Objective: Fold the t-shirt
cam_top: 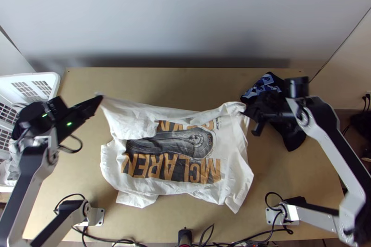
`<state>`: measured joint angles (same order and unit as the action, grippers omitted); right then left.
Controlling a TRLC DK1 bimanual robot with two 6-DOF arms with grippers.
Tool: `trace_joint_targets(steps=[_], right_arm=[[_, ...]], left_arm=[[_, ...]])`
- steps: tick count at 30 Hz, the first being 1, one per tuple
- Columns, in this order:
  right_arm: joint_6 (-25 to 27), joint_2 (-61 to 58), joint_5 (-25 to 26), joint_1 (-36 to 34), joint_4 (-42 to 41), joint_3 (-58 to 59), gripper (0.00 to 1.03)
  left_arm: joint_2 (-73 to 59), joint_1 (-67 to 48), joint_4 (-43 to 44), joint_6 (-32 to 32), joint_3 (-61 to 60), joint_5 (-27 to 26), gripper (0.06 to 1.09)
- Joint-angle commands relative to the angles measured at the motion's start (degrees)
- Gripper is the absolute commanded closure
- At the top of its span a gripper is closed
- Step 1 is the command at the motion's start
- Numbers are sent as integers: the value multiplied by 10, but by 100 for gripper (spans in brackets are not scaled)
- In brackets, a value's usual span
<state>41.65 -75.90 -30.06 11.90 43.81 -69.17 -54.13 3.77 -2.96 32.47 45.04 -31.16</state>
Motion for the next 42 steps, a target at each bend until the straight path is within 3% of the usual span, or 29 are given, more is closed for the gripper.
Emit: trace_joint_targets(steps=[1,10,18,30,42], right_arm=[[1,-128,-5,-21,-64,-10,100],[0,-280,-2,-35,-80,-113,100],[-35,-391,27,-50,-94,-215,100],[-88,-479,83,-71,-105,-309,100],[-138,-563,148,-82,-105,-381,100]], left_arm=[[-146,-46,95,-20,-9,27,105],[-325,-54,156,-25,65,43,105],[-487,-27,159,-28,201,64,105],[-643,-10,112,-28,372,102,105],[-716,31,65,-50,455,119,105]])
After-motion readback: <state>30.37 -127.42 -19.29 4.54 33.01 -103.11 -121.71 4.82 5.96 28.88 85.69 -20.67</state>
